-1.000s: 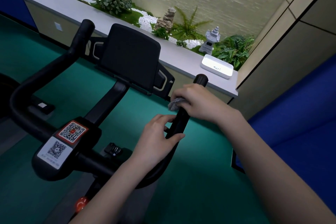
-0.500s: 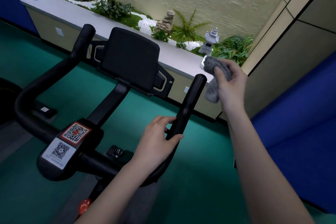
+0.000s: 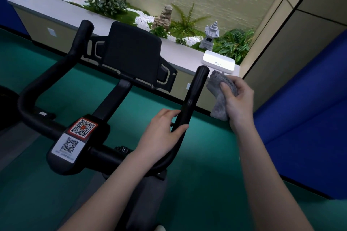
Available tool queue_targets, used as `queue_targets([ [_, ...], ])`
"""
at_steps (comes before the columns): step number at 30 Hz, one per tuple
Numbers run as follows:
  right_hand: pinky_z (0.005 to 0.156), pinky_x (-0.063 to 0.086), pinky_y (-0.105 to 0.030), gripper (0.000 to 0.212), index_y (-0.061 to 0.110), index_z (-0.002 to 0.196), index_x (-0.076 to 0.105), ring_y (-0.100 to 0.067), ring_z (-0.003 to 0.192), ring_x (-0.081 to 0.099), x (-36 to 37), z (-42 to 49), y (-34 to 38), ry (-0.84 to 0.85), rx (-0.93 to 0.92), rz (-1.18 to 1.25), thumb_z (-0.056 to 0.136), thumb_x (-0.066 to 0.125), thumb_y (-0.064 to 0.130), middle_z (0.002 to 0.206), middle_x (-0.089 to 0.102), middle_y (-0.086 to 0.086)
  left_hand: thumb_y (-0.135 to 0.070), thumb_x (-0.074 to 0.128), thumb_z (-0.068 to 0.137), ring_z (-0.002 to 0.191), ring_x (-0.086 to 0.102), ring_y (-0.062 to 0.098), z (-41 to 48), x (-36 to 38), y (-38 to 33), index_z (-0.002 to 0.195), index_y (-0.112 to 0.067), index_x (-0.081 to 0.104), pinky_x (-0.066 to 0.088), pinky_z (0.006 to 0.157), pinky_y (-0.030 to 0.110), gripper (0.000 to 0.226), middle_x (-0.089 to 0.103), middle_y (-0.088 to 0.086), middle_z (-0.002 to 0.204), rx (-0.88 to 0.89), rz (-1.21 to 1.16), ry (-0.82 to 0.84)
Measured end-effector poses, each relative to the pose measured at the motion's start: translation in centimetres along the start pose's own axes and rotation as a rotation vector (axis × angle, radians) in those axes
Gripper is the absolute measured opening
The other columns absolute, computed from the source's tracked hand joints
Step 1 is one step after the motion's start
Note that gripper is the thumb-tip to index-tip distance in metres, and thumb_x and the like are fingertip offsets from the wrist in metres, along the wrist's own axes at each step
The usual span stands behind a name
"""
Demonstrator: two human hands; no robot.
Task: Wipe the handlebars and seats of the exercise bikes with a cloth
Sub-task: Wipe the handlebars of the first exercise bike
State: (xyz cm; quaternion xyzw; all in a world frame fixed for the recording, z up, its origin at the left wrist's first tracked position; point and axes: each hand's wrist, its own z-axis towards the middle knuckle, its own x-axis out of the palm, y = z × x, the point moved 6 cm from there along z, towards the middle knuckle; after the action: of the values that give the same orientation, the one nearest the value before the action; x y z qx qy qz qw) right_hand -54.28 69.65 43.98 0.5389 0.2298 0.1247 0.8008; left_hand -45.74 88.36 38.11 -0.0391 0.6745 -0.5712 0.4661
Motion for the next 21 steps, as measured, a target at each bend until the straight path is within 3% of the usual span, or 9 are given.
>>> queue_targets([
  [2, 0.082, 0.052, -0.032, 0.015, 0.019, 0.094, 0.065, -0.016, 0.092, 0.063, -0.8, -2.2, 0.1, -0.018, 0.025, -0.012, 0.09, 0.058, 0.006, 0.094, 0.067, 0.002, -0.04, 0.061, 0.087, 0.095, 0.054, 0.008, -0.5, -0.5, -0.1, 0.13, -0.022, 0.053, 0.045, 0.085, 0.026, 0.047, 0.052, -0.008, 0.119, 0.022, 0.031, 0.012],
  [5, 0.076, 0.052, -0.026, 0.021, 0.028, 0.089, 0.064, -0.007, 0.085, 0.063, -2.1, -6.0, 0.0, -0.079, 0.071, -0.022, 0.091, 0.059, 0.008, 0.09, 0.067, 0.009, -0.04, 0.06, 0.088, 0.105, 0.055, 0.013, -1.5, -1.3, -0.2, 0.132, -0.02, 0.051, 0.044, 0.089, 0.029, 0.049, 0.053, -0.006, 0.12, 0.075, 0.076, 0.03],
  [12, 0.085, 0.054, -0.043, 0.01, 0.019, 0.099, 0.064, -0.022, 0.093, 0.065, -5.1, -15.7, -1.6, -0.203, 0.218, -0.118, 0.091, 0.061, 0.014, 0.097, 0.069, -0.002, -0.033, 0.059, 0.09, 0.121, 0.049, 0.021, -4.6, -1.8, -1.2, 0.135, -0.013, 0.048, 0.04, 0.102, 0.035, 0.05, 0.052, 0.003, 0.132, 0.236, 0.148, 0.106],
  [21, 0.083, 0.054, -0.037, 0.012, 0.016, 0.101, 0.066, -0.018, 0.093, 0.066, -8.8, -24.5, -4.1, -0.244, 0.352, -0.101, 0.091, 0.06, 0.013, 0.097, 0.07, -0.001, -0.024, 0.062, 0.089, 0.12, 0.05, 0.028, -10.0, 1.1, -4.2, 0.126, -0.006, 0.056, 0.038, 0.101, 0.042, 0.042, 0.057, 0.009, 0.126, 0.488, 0.347, 0.125],
])
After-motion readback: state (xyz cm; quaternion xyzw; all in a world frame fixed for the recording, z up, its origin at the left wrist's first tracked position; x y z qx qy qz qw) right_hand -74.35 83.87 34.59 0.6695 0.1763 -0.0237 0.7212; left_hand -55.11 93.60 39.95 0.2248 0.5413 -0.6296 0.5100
